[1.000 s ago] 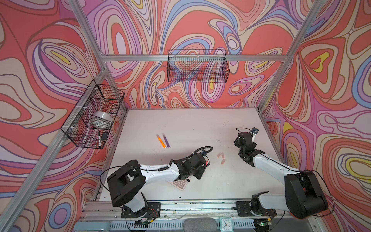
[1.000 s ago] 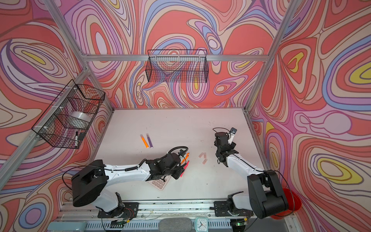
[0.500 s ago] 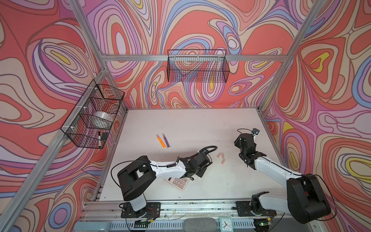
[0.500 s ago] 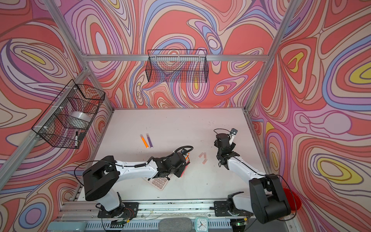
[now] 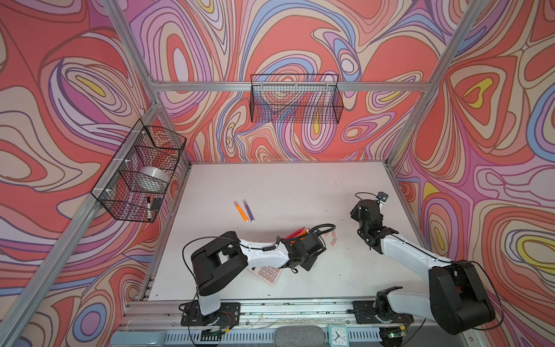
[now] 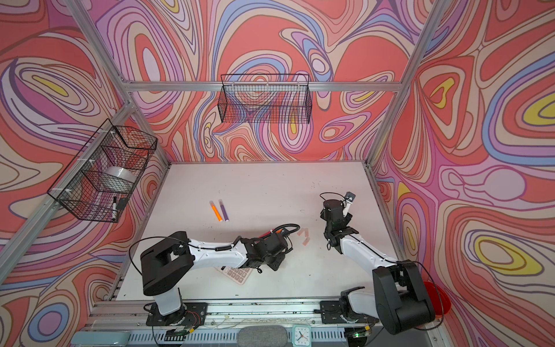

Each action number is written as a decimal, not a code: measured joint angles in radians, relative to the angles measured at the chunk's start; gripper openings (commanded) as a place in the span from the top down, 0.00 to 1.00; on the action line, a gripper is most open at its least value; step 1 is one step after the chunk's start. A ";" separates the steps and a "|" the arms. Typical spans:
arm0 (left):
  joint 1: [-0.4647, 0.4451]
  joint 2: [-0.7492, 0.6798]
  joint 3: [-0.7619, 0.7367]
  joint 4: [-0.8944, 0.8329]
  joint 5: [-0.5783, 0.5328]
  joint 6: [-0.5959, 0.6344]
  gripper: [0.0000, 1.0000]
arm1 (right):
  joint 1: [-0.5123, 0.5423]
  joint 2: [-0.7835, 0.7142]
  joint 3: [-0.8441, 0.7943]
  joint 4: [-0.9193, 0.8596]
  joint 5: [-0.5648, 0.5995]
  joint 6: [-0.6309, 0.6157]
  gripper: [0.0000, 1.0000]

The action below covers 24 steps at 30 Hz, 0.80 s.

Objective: Insert the pens into the pen caps
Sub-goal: 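Lower the left gripper around the pink marker and close on it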

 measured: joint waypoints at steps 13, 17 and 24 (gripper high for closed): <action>-0.013 0.002 0.003 -0.032 -0.058 -0.023 0.69 | 0.000 0.000 -0.002 0.001 0.000 0.000 0.33; -0.016 0.002 0.002 -0.032 -0.057 -0.027 0.74 | 0.000 0.000 -0.002 0.001 0.000 0.000 0.33; -0.019 -0.001 0.000 -0.033 -0.057 -0.030 0.94 | 0.000 -0.040 -0.035 0.004 0.000 0.001 0.31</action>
